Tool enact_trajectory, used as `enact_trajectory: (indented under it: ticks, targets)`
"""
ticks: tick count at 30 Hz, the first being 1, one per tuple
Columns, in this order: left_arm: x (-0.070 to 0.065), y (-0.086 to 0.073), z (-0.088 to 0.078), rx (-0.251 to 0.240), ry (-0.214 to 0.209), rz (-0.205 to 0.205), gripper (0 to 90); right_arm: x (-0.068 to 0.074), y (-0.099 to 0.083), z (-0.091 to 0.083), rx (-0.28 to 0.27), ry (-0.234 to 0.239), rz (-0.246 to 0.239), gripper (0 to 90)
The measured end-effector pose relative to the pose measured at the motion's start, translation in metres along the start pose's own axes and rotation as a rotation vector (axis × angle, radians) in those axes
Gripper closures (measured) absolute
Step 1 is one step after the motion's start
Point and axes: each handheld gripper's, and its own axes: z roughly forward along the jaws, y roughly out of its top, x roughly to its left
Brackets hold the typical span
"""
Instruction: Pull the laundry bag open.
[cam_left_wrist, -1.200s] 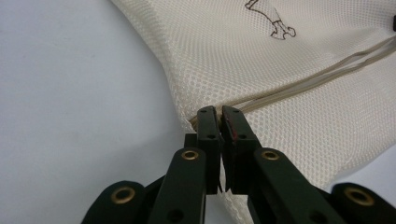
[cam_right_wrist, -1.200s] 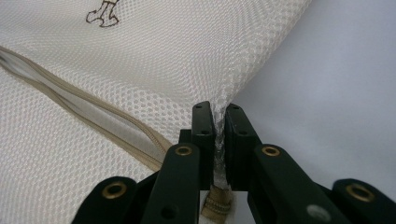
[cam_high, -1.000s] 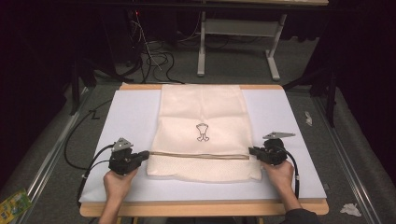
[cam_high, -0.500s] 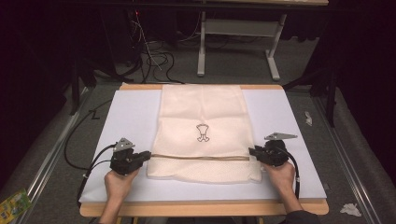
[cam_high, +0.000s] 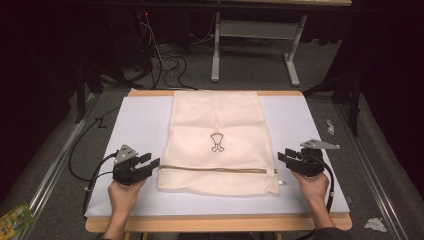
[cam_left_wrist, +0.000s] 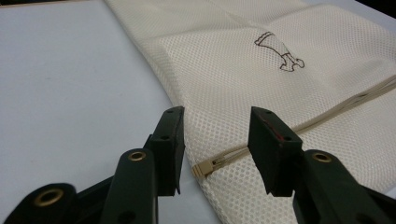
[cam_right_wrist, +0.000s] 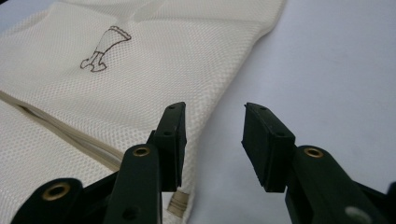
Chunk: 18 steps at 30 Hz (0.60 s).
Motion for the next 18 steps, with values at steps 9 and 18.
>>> enact_trajectory:
  ticks: [9, 18]
  targets:
    - [0.009, 0.004, -0.008, -0.019, 0.024, -0.018, 53.0, -0.018, -0.003, -0.017, -0.048, -0.024, 0.056, 60.5]
    - [0.013, 0.006, -0.012, -0.03, 0.059, -0.01, 52.4, -0.033, -0.008, -0.028, -0.095, -0.048, 0.087, 60.8]
